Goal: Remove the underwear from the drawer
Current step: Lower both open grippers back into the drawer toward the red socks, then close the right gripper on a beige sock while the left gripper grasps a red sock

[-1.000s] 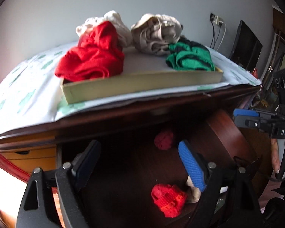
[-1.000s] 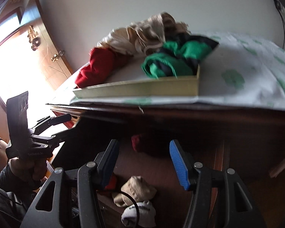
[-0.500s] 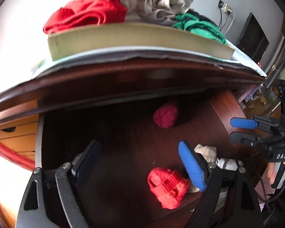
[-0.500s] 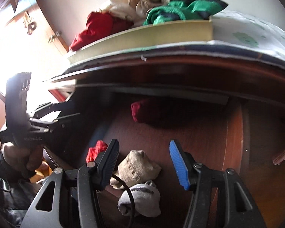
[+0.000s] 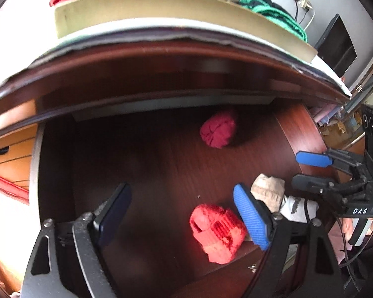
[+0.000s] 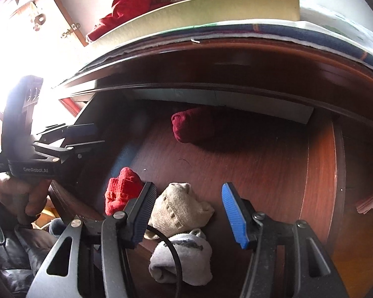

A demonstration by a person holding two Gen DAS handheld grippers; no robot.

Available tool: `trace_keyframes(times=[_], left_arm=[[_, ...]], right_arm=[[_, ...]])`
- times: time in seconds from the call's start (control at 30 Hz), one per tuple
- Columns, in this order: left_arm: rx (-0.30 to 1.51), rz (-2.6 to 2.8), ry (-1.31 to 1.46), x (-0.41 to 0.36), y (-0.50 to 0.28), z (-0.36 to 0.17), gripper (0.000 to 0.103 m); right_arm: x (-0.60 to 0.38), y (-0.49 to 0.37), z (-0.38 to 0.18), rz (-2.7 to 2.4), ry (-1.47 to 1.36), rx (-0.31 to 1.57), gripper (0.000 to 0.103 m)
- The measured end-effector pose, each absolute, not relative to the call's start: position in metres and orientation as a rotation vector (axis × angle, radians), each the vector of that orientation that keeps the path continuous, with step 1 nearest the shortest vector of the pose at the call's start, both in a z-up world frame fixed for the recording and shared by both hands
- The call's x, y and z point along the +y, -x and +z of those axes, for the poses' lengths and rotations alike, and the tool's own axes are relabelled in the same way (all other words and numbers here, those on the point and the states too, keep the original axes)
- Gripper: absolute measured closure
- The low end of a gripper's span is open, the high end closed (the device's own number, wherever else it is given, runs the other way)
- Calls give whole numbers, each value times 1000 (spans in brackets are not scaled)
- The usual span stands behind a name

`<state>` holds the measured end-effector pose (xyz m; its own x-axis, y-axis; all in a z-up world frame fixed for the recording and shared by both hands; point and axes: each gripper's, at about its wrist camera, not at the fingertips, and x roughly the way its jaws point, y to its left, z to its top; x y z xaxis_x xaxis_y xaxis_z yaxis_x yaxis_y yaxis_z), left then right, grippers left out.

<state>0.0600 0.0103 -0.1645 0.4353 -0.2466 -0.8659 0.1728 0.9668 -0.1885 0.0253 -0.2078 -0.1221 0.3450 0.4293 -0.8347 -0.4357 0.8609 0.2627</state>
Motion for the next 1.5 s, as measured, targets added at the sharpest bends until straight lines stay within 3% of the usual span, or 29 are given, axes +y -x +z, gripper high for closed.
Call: trace_keyframes(times=[0.43, 1.17, 1.33, 1.5], left_arm=[[1193, -265, 60, 10, -63, -174, 18], [1290, -264, 8, -8, -75, -191, 18], [1304, -268, -10, -14, -77, -193, 18], [1317, -267, -12, -20, -79, -196, 18]], right_arm=[[-199, -33, -130, 563, 32, 1121, 45], [-158, -65, -172, 657, 124, 1398, 45], [-150, -65, -177, 681, 164, 1408, 76], [-156, -69, -168, 647, 118, 1323, 80]])
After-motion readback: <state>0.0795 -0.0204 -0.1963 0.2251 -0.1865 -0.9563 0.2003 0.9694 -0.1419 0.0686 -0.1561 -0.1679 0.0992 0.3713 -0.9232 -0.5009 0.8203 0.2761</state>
